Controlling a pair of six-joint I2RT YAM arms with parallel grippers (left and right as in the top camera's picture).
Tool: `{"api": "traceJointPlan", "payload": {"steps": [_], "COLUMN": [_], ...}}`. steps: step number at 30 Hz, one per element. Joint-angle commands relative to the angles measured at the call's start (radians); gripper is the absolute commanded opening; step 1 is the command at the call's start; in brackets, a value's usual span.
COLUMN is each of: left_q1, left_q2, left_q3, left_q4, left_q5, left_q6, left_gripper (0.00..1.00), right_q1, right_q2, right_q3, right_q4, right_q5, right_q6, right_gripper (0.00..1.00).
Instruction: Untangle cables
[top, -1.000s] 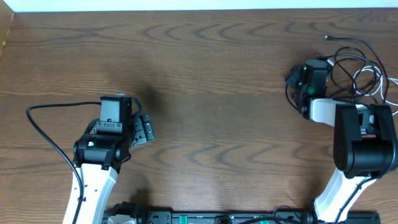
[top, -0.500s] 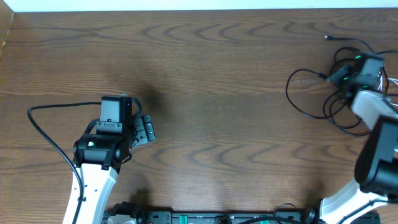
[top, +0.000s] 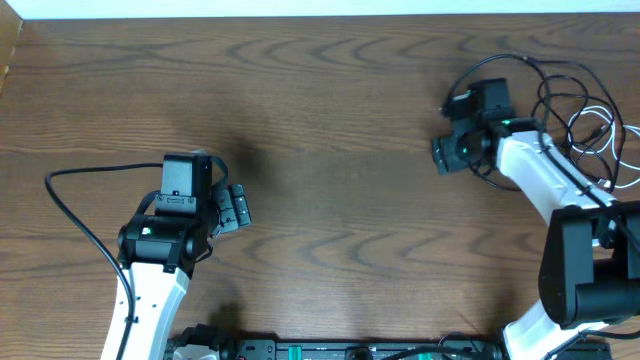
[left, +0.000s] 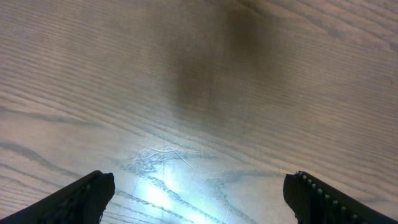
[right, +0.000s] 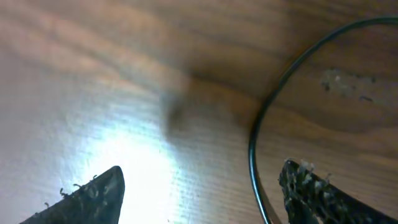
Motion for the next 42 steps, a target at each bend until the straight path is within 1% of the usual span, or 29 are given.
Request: {"api": "traceJointPlan", "payload": {"steps": [1,2,4,7,14,16,17,18,19,20,21,22,25,26,27,29,30,31,33,35,36,37,38,39,40,41,42], "left_q1": [0.000,0.000,0.000,0.000,0.000,0.000,0.000,0.000,0.000,0.000,0.000,0.000,0.000,0.000,0.000,0.000,0.000,0.000,0.000,0.000,0.000,0.000,0.000,0.000,0.000,0.000,0.000], "left_q2": [0.000,0.000,0.000,0.000,0.000,0.000,0.000,0.000,0.000,0.000,-0.001,-0.002,-0.002,-0.002,-0.002,-0.002,-0.002,-0.002,-0.002,-0.002,-0.002,-0.002,-0.002,-0.002,-0.002,-0.001,0.000], "left_q3": [-0.002,-0.002,-0.002,-0.002,-0.002,-0.002,-0.002,-0.002,-0.002,-0.002,-0.002,-0.002,-0.002,-0.002,-0.002,-0.002,-0.002,-0.002,-0.002,-0.002,-0.002,-0.002,-0.002,-0.002,-0.002,-0.002,-0.002], "left_q4": [-0.002,-0.002,-0.002,-0.002,-0.002,-0.002,-0.002,-0.002,-0.002,-0.002,-0.002,-0.002,-0.002,-0.002,-0.002,-0.002,-0.002,-0.001,0.002,0.010,0.021,0.032,0.052,0.059,0.076,0.108,0.130], "left_q5": [0.007,0.007,0.007,0.006,0.006,0.006,0.006,0.006,0.007,0.007,0.007,0.007,0.007,0.007,0.007,0.015,0.024,0.025,0.025,0.025,0.025,0.025,0.025,0.025,0.024,0.024,0.024], "left_q6": [-0.005,-0.005,-0.005,-0.005,-0.005,-0.005,-0.005,-0.005,-0.005,-0.005,-0.005,-0.005,-0.005,-0.005,-0.005,-0.005,-0.006,-0.005,-0.005,-0.005,-0.005,-0.005,-0.005,-0.005,-0.005,-0.005,-0.005], "left_gripper": [0.93,0.93,0.93,0.93,0.93,0.93,0.93,0.93,0.93,0.93,0.93,0.93,0.93,0.93,0.93,0.93,0.93,0.93,0.93,0.93,0.93,0.93,0.93,0.92,0.93,0.93,0.93], "right_q1": [0.009,0.002,-0.030,-0.089,-0.218,-0.240,-0.248,-0.251,-0.251,-0.251,-0.251,-0.251,-0.252,-0.259,-0.284,-0.323,-0.352,-0.372,-0.459,-0.520,-0.559,-0.576,-0.587,-0.589,-0.589,-0.586,-0.583], "right_q2": [0.005,0.006,0.010,0.019,0.020,0.020,0.020,0.020,0.020,0.020,0.020,0.020,0.019,0.014,-0.007,-0.035,-0.053,-0.064,-0.102,-0.103,-0.092,-0.086,-0.081,-0.081,-0.082,-0.085,-0.085], "right_q3": [-0.020,-0.026,-0.039,-0.043,-0.085,-0.110,-0.120,-0.123,-0.124,-0.124,-0.124,-0.124,-0.116,-0.086,-0.027,0.047,0.098,0.127,0.203,0.206,0.199,0.193,0.191,0.191,0.191,0.191,0.191], "right_q4": [0.001,-0.004,-0.024,-0.083,-0.109,-0.108,-0.108,-0.107,-0.103,-0.100,-0.098,-0.089,-0.037,-0.008,0.002,0.005,0.005,0.005,0.005,-0.009,-0.046,-0.065,-0.079,-0.082,-0.077,-0.064,-0.058], "right_q5": [0.112,0.115,0.115,0.105,0.015,0.017,0.017,0.017,0.017,0.017,0.017,0.017,0.048,0.076,0.121,0.182,0.215,0.220,0.224,0.215,0.200,0.184,0.152,0.124,0.080,-0.008,-0.072], "right_q6": [-0.132,-0.169,-0.243,-0.243,-0.243,-0.243,-0.242,-0.242,-0.242,-0.242,-0.242,-0.234,-0.157,-0.093,0.004,0.093,0.127,0.129,0.181,0.253,0.264,0.263,0.263,0.262,0.248,0.204,0.178], "right_gripper": [0.79,0.79,0.83,0.86,0.82,0.76,0.69,0.66,0.57,0.39,0.25,0.01,0.01,0.01,0.01,0.01,0.01,0.01,0.01,0.01,0.01,0.09,0.33,0.50,0.59,0.69,0.73]}}
